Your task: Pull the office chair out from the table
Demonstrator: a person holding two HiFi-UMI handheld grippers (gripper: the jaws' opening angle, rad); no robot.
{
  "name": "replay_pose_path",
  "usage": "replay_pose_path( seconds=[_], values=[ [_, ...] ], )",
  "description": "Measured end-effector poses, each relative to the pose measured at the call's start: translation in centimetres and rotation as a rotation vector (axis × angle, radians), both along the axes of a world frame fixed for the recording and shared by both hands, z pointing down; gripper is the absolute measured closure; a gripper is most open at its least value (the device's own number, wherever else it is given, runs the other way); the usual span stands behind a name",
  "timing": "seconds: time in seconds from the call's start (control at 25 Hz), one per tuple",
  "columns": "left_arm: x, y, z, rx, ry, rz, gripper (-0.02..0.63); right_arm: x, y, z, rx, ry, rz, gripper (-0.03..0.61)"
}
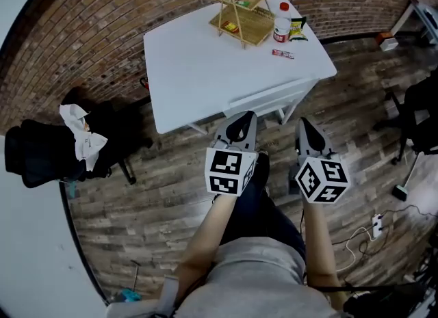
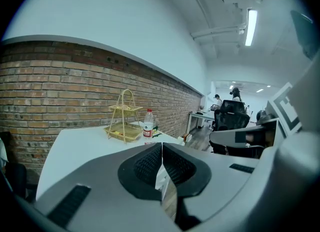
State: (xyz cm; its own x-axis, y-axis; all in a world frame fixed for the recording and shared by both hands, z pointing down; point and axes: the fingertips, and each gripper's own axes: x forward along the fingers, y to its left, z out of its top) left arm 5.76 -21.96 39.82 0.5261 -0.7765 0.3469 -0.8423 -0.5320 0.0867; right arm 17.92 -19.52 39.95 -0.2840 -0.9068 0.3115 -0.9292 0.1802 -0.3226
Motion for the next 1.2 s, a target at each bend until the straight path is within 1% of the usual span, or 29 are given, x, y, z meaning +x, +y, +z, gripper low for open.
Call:
replay_pose_path(
  seconds=[0.28, 0.48, 0.6, 0.76, 0.88, 0.96, 1.0, 1.08, 1.12, 1.2],
  values=[
    [1.5, -6.0, 2.0, -0.033, -0.013, 0.048, 0.600, 1.5, -6.5, 0.2, -0.003, 0.020, 0.025, 0.563],
    [2.3, -9.1, 3.0, -0.054, -0.054, 0.135, 0.598, 0.8, -11.8, 0.5, -0.011, 0.067, -0.022, 0.563],
    [2.8, -10.5, 4.0, -0.080, -0.074, 0.173, 0.598, 0.3, -13.5, 1.5, -0.031, 0.121, -0.100, 0.563],
    [3.1, -11.9, 5.2, -0.093, -0.125, 0.224, 0.598, -0.3, -14.8, 3.6, -0.085, 0.202, -0.220, 0.563],
    [3.3, -12.3, 6.1, -0.101, -0.156, 0.250, 0.598, -0.4, -15.7, 4.9, -0.117, 0.245, -0.264, 0.563],
    [3.7, -12.3, 6.9, -0.108, -0.186, 0.282, 0.598, -0.5, -16.0, 5.5, -0.129, 0.247, -0.291, 0.563],
    [3.9, -12.2, 7.2, -0.111, -0.201, 0.303, 0.598, -0.9, -15.9, 5.7, -0.133, 0.238, -0.323, 0.563],
    [4.4, -11.8, 7.6, -0.113, -0.233, 0.347, 0.598, -1.9, -15.4, 6.0, -0.135, 0.223, -0.425, 0.563],
    [4.6, -11.7, 7.9, -0.112, -0.250, 0.370, 0.598, -2.4, -15.2, 6.1, -0.137, 0.232, -0.479, 0.563],
    [4.9, -11.4, 8.3, -0.123, -0.276, 0.410, 0.598, -3.0, -15.0, 6.3, -0.147, 0.297, -0.576, 0.562]
  ],
)
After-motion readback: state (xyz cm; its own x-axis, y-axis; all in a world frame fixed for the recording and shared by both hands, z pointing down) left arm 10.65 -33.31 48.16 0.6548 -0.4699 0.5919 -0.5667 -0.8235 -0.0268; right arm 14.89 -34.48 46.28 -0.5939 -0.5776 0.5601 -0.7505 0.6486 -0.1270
